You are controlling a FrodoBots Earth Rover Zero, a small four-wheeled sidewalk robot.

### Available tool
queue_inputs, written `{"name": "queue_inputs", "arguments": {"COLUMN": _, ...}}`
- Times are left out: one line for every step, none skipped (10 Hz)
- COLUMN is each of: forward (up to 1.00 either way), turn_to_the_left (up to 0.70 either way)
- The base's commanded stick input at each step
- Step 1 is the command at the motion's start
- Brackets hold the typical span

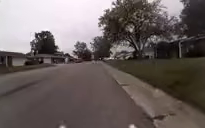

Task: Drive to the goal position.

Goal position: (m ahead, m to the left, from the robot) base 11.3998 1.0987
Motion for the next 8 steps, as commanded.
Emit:
{"name": "queue_inputs", "arguments": {"forward": 1.00, "turn_to_the_left": 0.00}}
{"name": "queue_inputs", "arguments": {"forward": 1.00, "turn_to_the_left": 0.00}}
{"name": "queue_inputs", "arguments": {"forward": 1.00, "turn_to_the_left": 0.00}}
{"name": "queue_inputs", "arguments": {"forward": 1.00, "turn_to_the_left": 0.00}}
{"name": "queue_inputs", "arguments": {"forward": 1.00, "turn_to_the_left": 0.00}}
{"name": "queue_inputs", "arguments": {"forward": 1.00, "turn_to_the_left": 0.00}}
{"name": "queue_inputs", "arguments": {"forward": 1.00, "turn_to_the_left": 0.00}}
{"name": "queue_inputs", "arguments": {"forward": 1.00, "turn_to_the_left": 0.00}}
